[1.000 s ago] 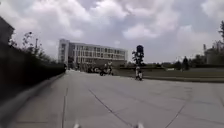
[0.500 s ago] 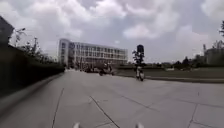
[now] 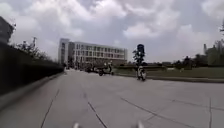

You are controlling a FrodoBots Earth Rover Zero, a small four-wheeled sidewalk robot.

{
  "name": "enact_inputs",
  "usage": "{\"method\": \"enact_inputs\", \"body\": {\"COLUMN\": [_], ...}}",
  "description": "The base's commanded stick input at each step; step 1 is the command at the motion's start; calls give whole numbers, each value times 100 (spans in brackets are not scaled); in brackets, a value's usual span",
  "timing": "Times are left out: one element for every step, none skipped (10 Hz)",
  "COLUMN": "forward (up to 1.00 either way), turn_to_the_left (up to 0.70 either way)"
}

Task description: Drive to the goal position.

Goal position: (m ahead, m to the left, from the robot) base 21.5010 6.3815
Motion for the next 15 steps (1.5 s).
{"method": "enact_inputs", "body": {"forward": [60, 60, 60, 70, 70, 70, 70, 70, 70, 70, 70, 70, 70, 70, 70], "turn_to_the_left": [0, 0, 0, 5, 14, 14, 14, 14, 14, 14, 14, 14, 14, 14, 14]}}
